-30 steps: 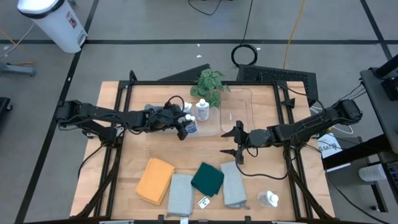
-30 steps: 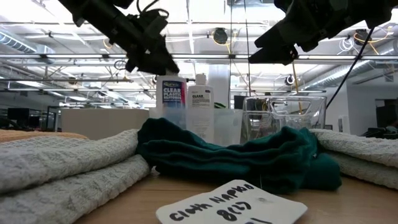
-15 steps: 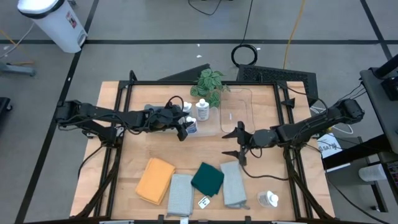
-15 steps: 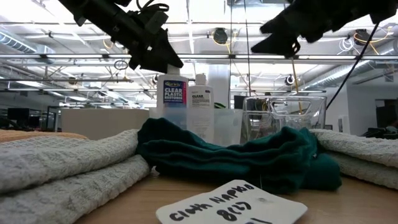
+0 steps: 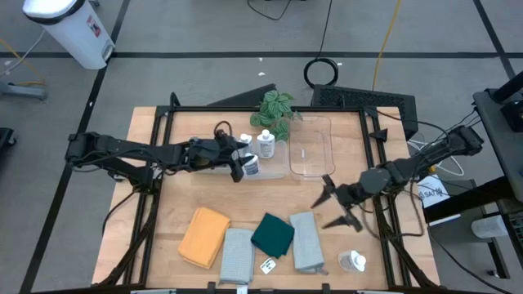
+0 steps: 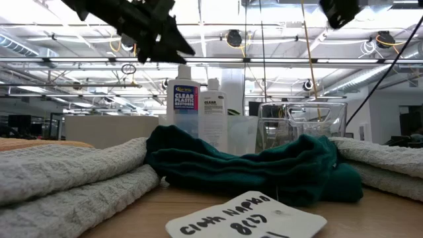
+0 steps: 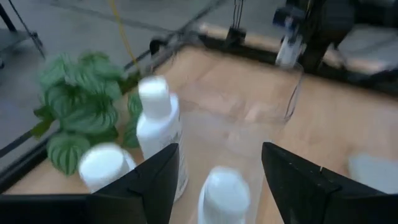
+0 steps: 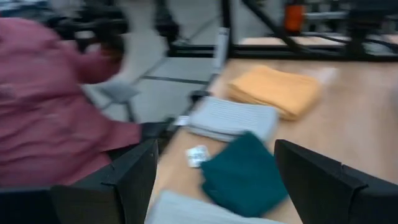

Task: Pick & Place Kitchen Items
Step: Put the white plastic restorer bottle into the white bin

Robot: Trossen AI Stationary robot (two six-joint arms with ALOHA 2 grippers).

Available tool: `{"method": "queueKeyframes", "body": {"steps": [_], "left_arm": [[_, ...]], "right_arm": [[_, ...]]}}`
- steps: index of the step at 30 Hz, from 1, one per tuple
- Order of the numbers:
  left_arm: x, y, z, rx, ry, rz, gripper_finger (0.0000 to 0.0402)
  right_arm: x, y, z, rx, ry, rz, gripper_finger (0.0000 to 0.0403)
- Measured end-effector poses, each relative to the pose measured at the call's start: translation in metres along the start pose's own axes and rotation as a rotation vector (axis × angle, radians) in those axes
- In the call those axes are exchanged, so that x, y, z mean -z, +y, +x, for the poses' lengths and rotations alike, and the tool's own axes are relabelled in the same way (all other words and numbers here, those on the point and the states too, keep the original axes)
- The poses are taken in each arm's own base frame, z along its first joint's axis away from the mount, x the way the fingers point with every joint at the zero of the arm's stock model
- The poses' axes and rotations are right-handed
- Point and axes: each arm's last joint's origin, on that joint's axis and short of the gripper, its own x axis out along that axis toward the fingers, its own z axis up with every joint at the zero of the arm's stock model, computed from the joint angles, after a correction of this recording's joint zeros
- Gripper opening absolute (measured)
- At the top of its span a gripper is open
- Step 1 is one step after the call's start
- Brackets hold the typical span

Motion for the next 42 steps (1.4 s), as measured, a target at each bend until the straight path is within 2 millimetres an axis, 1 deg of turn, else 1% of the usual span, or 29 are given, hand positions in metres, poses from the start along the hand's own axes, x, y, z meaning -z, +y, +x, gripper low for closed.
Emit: {"method": "queueKeyframes", "body": {"steps": [3, 7, 10, 14, 22, 26, 30, 34, 42], "left_arm": [[-0.008, 0.002, -0.009, 0.009, -0.044, -0.016, 0.0235], [-0.014, 0.003, -0.017, 0.015, -0.071, -0.027, 0.0235], [-0.016, 0.003, -0.019, 0.017, -0.083, -0.038, 0.0235], [-0.015, 0.003, -0.018, 0.016, -0.076, -0.036, 0.0235], [-0.015, 0.003, -0.018, 0.017, -0.076, -0.071, 0.0235], [-0.015, 0.003, -0.018, 0.016, -0.075, -0.071, 0.0234], [-0.015, 0.003, -0.018, 0.017, -0.075, -0.085, 0.0234], [-0.015, 0.003, -0.018, 0.017, -0.075, -0.094, 0.0235], [-0.015, 0.003, -0.018, 0.017, -0.074, -0.095, 0.0235]], "right_arm": [[-0.001, 0.012, -0.01, -0.105, -0.001, -0.016, 0.0293], [0.002, 0.028, -0.02, -0.224, 0.03, -0.037, 0.0293], [0.008, 0.042, -0.023, -0.295, 0.079, -0.053, 0.0293], [0.02, 0.06, -0.028, -0.364, 0.174, -0.03, 0.0293], [0.035, 0.09, -0.038, -0.241, 0.199, -0.031, 0.0293], [0.047, 0.1, -0.041, -0.196, 0.196, -0.029, 0.0293], [0.058, 0.107, -0.043, -0.168, 0.171, -0.012, 0.0293], [0.07, 0.11, -0.043, -0.166, 0.165, -0.007, 0.0293], [0.077, 0.113, -0.037, -0.166, 0.124, 0.055, 0.0293]]}}
